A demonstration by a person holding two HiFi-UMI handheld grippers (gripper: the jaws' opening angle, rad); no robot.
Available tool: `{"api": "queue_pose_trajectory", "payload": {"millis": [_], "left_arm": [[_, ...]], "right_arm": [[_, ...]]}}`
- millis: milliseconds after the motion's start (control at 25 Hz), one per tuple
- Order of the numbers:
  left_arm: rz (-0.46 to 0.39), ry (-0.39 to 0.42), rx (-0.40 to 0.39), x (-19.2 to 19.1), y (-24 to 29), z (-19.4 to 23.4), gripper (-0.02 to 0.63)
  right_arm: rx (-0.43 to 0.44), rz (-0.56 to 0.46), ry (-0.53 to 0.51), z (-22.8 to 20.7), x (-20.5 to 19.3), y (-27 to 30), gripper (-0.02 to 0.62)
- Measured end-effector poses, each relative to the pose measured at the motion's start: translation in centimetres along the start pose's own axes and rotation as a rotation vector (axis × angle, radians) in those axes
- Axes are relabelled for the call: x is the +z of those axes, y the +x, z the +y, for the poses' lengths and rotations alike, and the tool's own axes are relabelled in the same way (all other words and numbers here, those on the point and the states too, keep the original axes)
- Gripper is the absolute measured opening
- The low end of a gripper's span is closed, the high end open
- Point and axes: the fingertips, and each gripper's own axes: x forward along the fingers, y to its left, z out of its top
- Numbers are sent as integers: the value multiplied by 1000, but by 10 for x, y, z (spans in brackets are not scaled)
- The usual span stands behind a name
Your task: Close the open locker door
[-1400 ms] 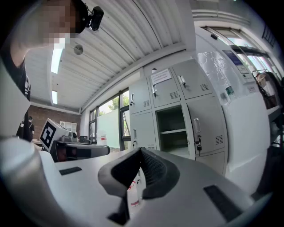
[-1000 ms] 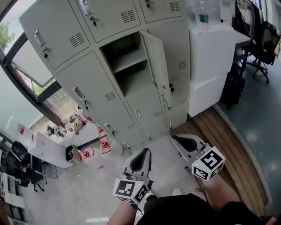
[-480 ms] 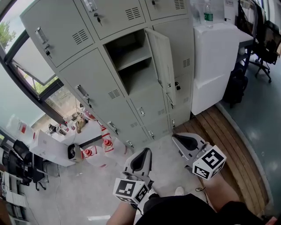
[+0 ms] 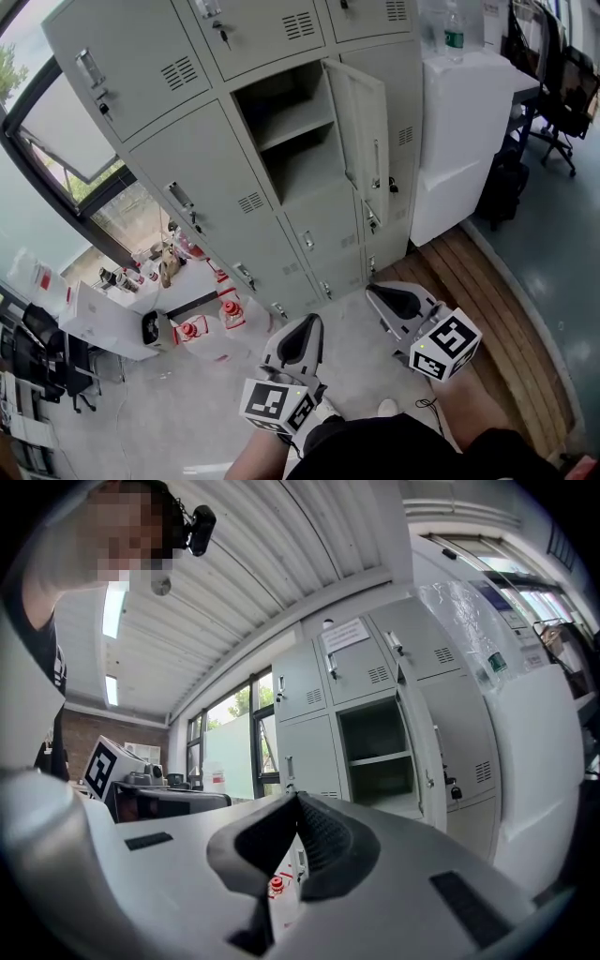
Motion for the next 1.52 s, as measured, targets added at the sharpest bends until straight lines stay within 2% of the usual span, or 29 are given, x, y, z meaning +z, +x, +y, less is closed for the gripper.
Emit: {"api": "queue_pose_trajectory", "payload": {"millis": [640,920,1040,1080,1120,1160,1520], "left_arm": [[-9,-30,-63,9,0,86,18],[-1,-44,-107,6,6,122,18],[5,-44,-137,4,11,133,18],[6,-42,-149,4,12,136,18],[6,-39,-160,4,12,138,18],[7,-36,-171,4,13,140,18],[14,-32,-243,0,10,157,18]], "right_arm": [[-60,31,-14,13,1,84,54],[-132,23,-8,4,-1,118,54],[-188,-1,-6,-6,1,128,54],[-212,-10,-3,-10,2,131,107],[-236,-19,1,-14,3,134,245],[-259,-27,5,-17,4,136,287],[-379,-33,-12,-31,5,140,291]]}}
